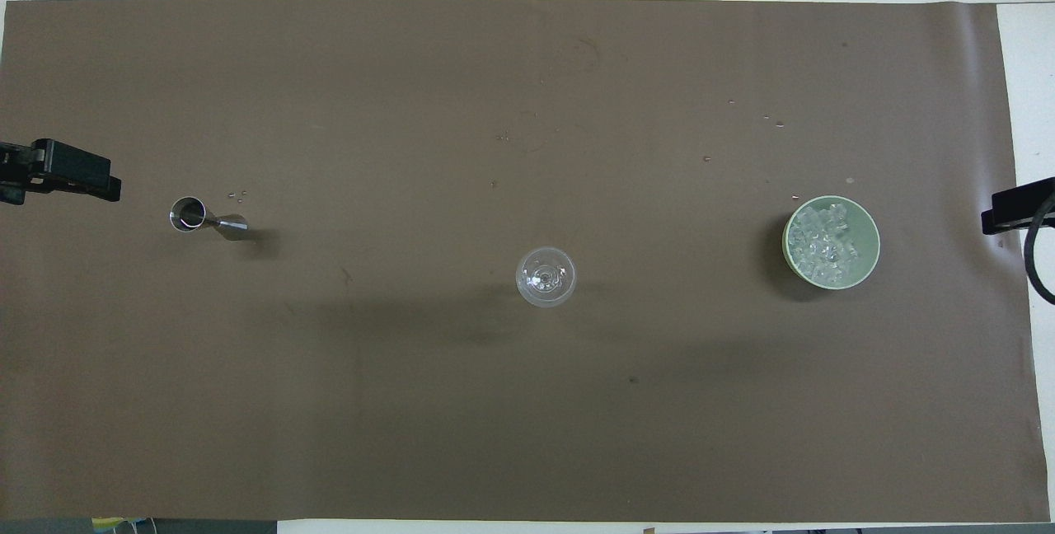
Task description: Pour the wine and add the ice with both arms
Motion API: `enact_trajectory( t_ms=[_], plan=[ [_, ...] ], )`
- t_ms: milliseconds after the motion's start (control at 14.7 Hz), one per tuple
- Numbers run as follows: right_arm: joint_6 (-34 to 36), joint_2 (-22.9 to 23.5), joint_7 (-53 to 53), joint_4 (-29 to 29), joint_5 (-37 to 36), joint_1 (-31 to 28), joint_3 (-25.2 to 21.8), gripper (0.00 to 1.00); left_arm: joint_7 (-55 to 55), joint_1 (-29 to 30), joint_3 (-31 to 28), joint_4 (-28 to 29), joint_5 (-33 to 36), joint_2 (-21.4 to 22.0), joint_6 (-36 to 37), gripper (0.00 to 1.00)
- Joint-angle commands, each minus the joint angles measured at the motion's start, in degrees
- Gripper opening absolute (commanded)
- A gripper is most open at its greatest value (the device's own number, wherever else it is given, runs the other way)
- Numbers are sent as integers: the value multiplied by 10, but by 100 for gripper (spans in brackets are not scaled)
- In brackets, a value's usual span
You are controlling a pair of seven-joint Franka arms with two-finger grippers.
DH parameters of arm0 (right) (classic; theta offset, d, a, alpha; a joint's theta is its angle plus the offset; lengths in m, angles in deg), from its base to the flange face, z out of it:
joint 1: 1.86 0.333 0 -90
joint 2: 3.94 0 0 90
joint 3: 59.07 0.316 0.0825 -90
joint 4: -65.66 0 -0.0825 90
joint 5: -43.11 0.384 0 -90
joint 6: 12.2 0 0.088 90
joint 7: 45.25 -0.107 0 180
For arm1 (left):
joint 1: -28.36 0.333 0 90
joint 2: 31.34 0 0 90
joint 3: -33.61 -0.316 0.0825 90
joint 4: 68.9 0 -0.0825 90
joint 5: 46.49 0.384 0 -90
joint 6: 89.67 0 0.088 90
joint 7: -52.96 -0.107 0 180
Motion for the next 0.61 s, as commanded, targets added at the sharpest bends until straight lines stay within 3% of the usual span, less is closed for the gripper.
enact_trajectory(
  t_ms=[0, 341, 545],
  plan=[
    [-3, -2, 13, 4, 9, -5, 1, 100, -5, -4, -7, 15, -6, 15, 4, 100],
    [-3, -2, 13, 4, 9, -5, 1, 100, 9, 3, -13, 6, -7, 16, 50, 100],
    [-2, -2, 13, 4, 9, -5, 1, 100, 10, 2, -12, 49, -6, 36, 4, 100]
  ],
)
